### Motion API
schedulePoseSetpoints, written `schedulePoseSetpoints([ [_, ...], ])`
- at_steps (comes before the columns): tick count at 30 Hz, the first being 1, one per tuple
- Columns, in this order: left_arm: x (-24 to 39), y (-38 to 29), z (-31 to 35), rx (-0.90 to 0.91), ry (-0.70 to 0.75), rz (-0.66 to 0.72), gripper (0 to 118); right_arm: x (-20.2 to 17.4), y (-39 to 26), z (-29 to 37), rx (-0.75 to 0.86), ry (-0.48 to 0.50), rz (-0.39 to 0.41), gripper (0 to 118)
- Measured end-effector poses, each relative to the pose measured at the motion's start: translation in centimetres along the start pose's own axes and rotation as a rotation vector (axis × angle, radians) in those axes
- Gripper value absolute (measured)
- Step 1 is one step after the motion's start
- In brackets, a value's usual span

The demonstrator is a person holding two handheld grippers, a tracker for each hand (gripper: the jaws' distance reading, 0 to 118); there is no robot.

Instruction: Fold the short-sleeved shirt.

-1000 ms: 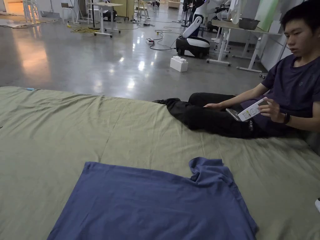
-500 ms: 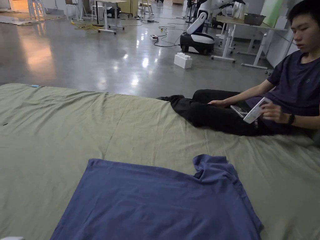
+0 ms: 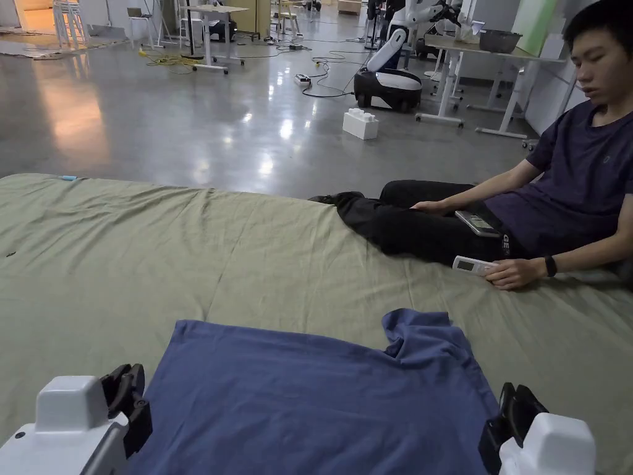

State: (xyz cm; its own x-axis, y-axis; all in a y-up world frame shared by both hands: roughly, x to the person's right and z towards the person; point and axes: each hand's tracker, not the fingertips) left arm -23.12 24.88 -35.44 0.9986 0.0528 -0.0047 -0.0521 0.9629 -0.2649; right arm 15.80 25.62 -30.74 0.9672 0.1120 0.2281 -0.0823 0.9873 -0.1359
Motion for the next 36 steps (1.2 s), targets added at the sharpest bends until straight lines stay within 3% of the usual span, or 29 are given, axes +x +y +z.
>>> schedulePoseSetpoints([
  [1,0.3,0.1,0.1,0.016,-0.011,-0.012,44,0.0,0.1,-0.1,0.009,0.017,-0.006,19],
  [2,0.4,0.5,0.0,0.020,-0.045,-0.024,19,-0.2,0.1,-0.3,-0.008,0.018,-0.009,11],
  [3,0.6,0.6,0.0,0.024,-0.060,-0.031,8,-0.5,0.4,-0.3,0.015,0.020,0.028,11],
  [4,0.7,0.6,0.1,0.015,-0.040,-0.036,8,-0.6,0.6,-0.2,0.042,0.018,0.075,7],
  [5,0.8,0.7,0.0,0.004,-0.041,-0.047,5,-0.6,0.4,-0.2,0.022,0.022,0.046,3],
  [10,-0.6,0.3,0.8,-0.053,-0.039,-0.049,0,-0.8,0.3,-0.1,0.025,0.023,0.065,0],
  [24,-9.5,-8.9,1.8,-0.629,0.053,0.062,0,-2.4,-2.9,-0.5,-0.087,0.104,0.071,0],
  [26,-10.1,-9.9,0.8,-0.683,0.040,0.123,7,-2.5,-3.1,-0.6,-0.097,0.107,0.070,0],
  [29,-10.7,-11.3,-1.1,-0.747,0.038,0.163,39,-2.6,-3.3,-0.6,-0.110,0.111,0.077,0],
  [31,-10.8,-12.0,-2.2,-0.762,0.062,0.149,54,-2.6,-3.5,-0.5,-0.115,0.107,0.096,0],
  [36,-10.1,-12.7,-3.7,-0.801,0.074,0.087,56,-2.0,-3.8,-0.4,-0.140,0.098,0.107,0],
])
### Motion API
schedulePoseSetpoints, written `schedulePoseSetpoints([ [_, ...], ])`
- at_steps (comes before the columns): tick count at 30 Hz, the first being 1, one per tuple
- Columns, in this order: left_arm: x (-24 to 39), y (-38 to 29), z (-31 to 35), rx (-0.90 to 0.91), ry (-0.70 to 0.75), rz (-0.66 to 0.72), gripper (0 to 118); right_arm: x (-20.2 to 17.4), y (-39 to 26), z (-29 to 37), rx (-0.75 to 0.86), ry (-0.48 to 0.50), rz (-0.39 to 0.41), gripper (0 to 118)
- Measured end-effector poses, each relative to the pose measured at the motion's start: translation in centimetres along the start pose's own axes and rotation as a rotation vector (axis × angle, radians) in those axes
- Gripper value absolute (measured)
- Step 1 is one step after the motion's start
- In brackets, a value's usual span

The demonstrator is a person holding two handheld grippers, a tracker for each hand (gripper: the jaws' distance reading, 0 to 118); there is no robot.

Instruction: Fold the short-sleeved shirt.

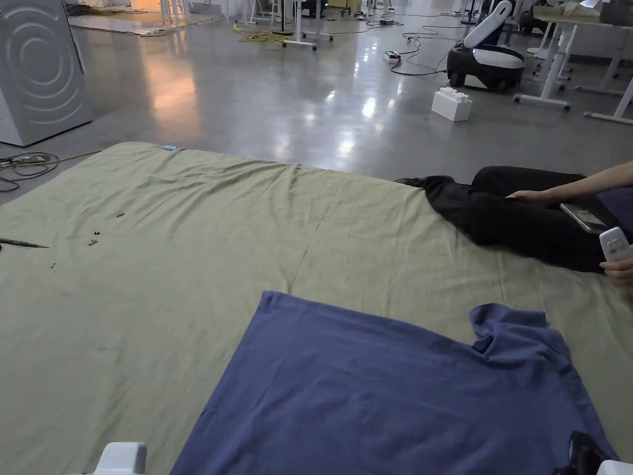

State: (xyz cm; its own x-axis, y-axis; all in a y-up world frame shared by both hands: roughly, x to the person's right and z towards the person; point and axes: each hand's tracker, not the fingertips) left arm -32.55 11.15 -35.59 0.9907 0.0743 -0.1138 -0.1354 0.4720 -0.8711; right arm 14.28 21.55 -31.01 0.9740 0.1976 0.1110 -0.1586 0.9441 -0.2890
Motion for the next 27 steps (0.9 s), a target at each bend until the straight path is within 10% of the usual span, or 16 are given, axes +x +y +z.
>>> schedulePoseSetpoints([
  [4,1.1,0.0,0.3,-0.003,-0.001,-0.083,53,0.5,-0.8,0.2,-0.025,-0.009,-0.006,0],
  [11,1.0,0.7,0.8,-0.021,-0.055,-0.105,11,3.2,-1.6,1.4,-0.086,-0.024,-0.019,0],
  [22,0.3,0.9,2.4,0.003,-0.081,-0.132,6,11.8,-5.5,3.8,-0.511,-0.039,-0.126,1],
  [27,0.2,0.6,2.3,0.001,-0.078,-0.132,6,12.5,-8.6,4.1,-0.639,-0.022,-0.158,59],
])
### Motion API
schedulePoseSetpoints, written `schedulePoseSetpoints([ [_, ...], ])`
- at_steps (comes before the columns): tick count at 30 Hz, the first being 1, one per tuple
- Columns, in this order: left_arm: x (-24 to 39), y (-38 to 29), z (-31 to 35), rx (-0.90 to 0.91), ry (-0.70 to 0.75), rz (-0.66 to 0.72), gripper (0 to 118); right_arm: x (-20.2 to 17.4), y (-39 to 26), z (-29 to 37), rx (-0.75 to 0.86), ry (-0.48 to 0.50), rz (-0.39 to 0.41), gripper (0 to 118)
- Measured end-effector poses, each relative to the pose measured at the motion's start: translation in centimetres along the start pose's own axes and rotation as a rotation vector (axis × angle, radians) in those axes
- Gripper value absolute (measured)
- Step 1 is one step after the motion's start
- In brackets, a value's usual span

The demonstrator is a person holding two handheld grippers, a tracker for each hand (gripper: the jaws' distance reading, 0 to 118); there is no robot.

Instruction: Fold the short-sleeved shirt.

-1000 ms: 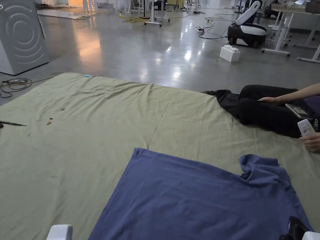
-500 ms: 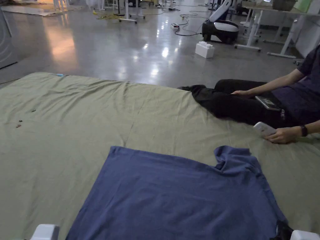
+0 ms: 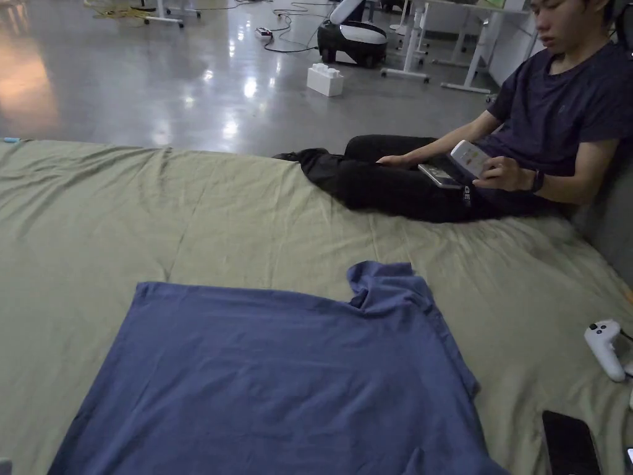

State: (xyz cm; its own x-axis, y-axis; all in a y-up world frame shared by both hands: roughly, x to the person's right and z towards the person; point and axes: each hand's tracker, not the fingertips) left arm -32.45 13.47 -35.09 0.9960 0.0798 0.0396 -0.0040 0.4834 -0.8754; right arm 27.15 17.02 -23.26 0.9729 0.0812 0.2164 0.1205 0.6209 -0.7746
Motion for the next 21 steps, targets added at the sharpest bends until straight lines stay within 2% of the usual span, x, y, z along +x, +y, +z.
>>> schedulePoseSetpoints([
  [3,0.8,-0.4,0.2,-0.004,0.007,-0.004,6,-0.5,-1.2,-1.3,-0.061,0.026,-0.020,63],
  [6,0.7,-0.4,0.1,-0.007,0.011,-0.011,6,-1.4,-1.9,-2.8,-0.081,0.031,-0.003,76],
  [9,0.2,-0.3,-0.1,-0.008,0.011,-0.007,6,-2.3,-2.2,-4.6,-0.140,0.001,0.053,77],
  [13,0.8,-0.5,0.3,-0.006,0.011,-0.006,6,-2.3,-2.1,-5.0,-0.147,0.062,0.026,76],
  [15,0.8,-0.5,0.2,-0.005,0.012,-0.004,6,-2.7,-1.9,-5.0,-0.145,0.041,0.056,69],
  [16,0.9,-0.5,0.2,-0.005,0.012,-0.004,6,-2.8,-1.9,-5.1,-0.145,0.028,0.077,61],
  [17,0.9,-0.6,0.2,-0.004,0.013,-0.004,6,-2.9,-1.6,-5.0,-0.144,0.000,0.097,48],
  [19,1.0,-0.6,0.3,0.000,0.013,-0.002,6,-2.6,-1.4,-5.0,-0.155,0.024,0.077,30],
  [20,1.0,-0.6,0.4,0.005,0.012,0.000,6,-2.6,-1.2,-4.8,-0.153,0.020,0.071,15],
  [21,1.0,-0.7,0.5,0.007,0.011,0.001,6,-2.6,-1.2,-4.6,-0.147,0.016,0.072,9],
])
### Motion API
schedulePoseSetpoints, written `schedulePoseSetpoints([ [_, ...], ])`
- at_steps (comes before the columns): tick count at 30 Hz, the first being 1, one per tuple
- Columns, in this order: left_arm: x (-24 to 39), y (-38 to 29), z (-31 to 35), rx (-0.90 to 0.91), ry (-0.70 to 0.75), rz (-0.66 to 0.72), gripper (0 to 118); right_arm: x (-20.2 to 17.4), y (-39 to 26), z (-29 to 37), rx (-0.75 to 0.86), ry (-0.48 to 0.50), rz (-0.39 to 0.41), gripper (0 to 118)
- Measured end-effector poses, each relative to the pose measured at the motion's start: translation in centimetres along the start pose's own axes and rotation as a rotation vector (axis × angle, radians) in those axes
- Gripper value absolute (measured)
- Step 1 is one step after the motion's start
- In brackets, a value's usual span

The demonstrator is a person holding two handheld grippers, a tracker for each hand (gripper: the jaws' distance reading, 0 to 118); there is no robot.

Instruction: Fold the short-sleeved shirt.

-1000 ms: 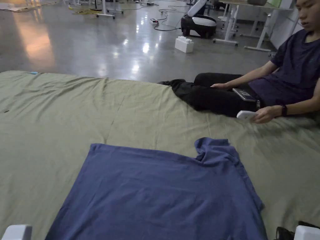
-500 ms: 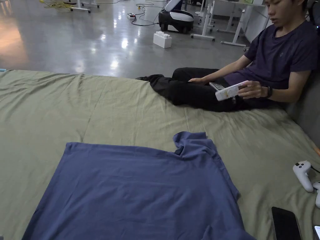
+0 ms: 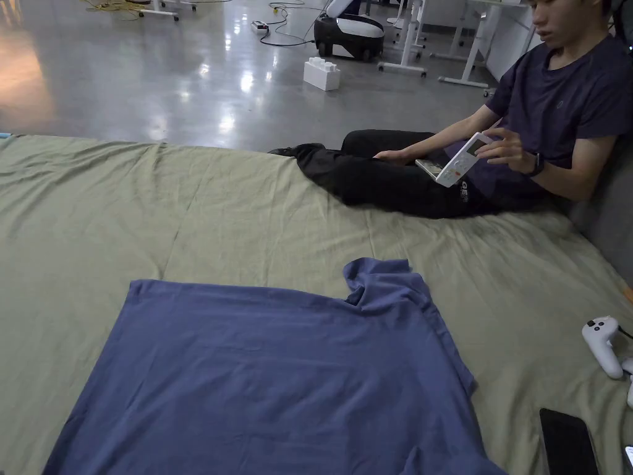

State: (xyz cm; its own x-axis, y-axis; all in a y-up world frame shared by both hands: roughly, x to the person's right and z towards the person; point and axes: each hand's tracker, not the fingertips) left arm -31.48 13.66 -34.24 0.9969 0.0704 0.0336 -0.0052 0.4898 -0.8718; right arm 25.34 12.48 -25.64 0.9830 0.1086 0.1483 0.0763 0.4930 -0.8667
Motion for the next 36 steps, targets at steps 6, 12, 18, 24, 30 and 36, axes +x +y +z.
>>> schedulePoseSetpoints([
  [6,-0.1,-0.1,1.0,0.057,-0.011,0.016,6,-0.3,0.4,1.5,0.036,-0.023,0.019,6],
  [12,0.0,1.6,2.7,0.151,-0.037,0.033,6,0.5,2.6,3.8,0.102,0.003,-0.033,6],
  [18,0.3,5.0,3.3,0.231,-0.047,0.017,6,1.0,6.3,4.4,0.164,0.017,-0.053,6],
  [24,1.0,9.5,2.1,0.263,-0.039,-0.001,6,1.1,11.0,2.8,0.197,0.025,-0.095,6],
  [30,1.5,14.8,-1.2,0.250,-0.015,-0.003,6,1.2,16.8,-1.4,0.155,0.035,-0.125,6],
  [36,2.3,18.6,-5.7,0.206,0.009,-0.011,6,1.0,21.3,-5.9,0.137,0.041,-0.131,6],
])
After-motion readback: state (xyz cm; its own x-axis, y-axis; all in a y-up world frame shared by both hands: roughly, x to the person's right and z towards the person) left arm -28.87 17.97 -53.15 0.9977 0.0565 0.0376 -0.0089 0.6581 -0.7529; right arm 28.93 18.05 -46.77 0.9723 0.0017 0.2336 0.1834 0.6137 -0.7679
